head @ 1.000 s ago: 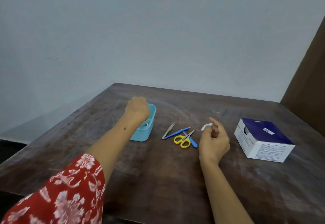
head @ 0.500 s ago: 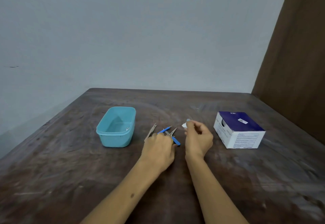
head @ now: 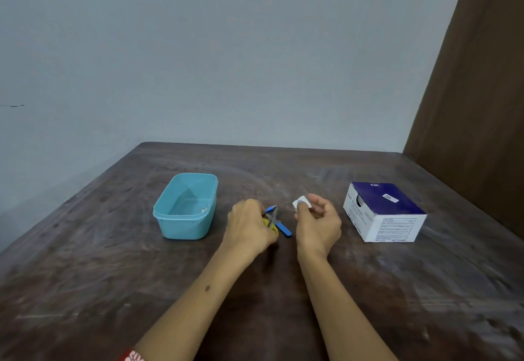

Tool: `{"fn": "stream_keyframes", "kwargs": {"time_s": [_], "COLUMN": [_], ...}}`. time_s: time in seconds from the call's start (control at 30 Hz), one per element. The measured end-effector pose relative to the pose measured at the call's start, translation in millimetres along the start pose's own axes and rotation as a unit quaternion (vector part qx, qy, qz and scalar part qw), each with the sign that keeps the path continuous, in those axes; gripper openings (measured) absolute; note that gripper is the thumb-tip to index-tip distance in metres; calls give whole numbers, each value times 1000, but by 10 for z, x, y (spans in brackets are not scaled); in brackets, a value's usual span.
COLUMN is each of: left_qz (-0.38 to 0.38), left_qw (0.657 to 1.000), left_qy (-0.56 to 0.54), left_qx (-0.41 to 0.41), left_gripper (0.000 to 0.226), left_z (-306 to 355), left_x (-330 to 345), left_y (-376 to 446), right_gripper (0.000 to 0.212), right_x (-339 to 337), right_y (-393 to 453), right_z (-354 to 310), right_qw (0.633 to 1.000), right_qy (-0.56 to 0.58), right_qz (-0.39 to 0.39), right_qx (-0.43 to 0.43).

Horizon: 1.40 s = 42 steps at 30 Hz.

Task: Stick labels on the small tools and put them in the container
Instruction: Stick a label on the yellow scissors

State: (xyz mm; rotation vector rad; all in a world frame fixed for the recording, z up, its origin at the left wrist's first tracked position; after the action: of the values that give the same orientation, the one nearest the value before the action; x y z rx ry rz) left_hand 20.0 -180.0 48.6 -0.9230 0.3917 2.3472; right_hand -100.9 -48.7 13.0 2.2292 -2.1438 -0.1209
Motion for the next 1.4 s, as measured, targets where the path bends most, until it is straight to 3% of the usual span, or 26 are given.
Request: {"fn": "stream_keyframes", "kwargs": {"time_s": [0.17,0.3,0.47,0.63,0.73,0.97,1.17,1.4], "left_qz": [-39,4,-38,-26,-17,20,-14,-65], "left_qw": [995,984,899,847,833,840,839,824], "left_qy": [-68,-175,-436,-531,-553,-541,-543,-562], "left_qx": [-53,-26,13,18,23,34,45,31], "left_gripper": [42,37,31,27,23,26,26,25], "left_z": [-188,-276,-236,-247,-274,-302,-244,-215], "left_x": [24,-19,167,211,189,100,137,253], "left_y": [76,119,25,12,-2,22,2,-15], "right_gripper": [23,26,20,23,27,29,36,28], "right_x": [70,75,107,180,192,233,256,222], "right_y": [-6,-28,-82,-226,-331,-495,-429,-358], "right_z": [-28,-72,-217,-377,-485,-626,-555,-496], "right_qw": [999,998,993,982,971,939,948,963], "right_qy": [-13,-26,-27,-25,-31,-71,-60,-37], "right_qz": [-22,-26,-44,-77,-85,-86,-110,-99], "right_qx": [-19,-41,-102,-171,-223,-325,-293,-250]}}
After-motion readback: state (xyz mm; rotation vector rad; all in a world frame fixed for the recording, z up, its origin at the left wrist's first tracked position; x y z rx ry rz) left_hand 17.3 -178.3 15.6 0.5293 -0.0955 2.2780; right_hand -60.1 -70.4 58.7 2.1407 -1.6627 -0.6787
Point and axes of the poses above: each hand's wrist, its own y-axis towards the middle knuckle, its own x-axis out of the palm, z = x × y, the point moved 10 cm from there along y, towards the middle knuckle, and after that the axes turned 12 degrees about -y, right-handed, at the moved point
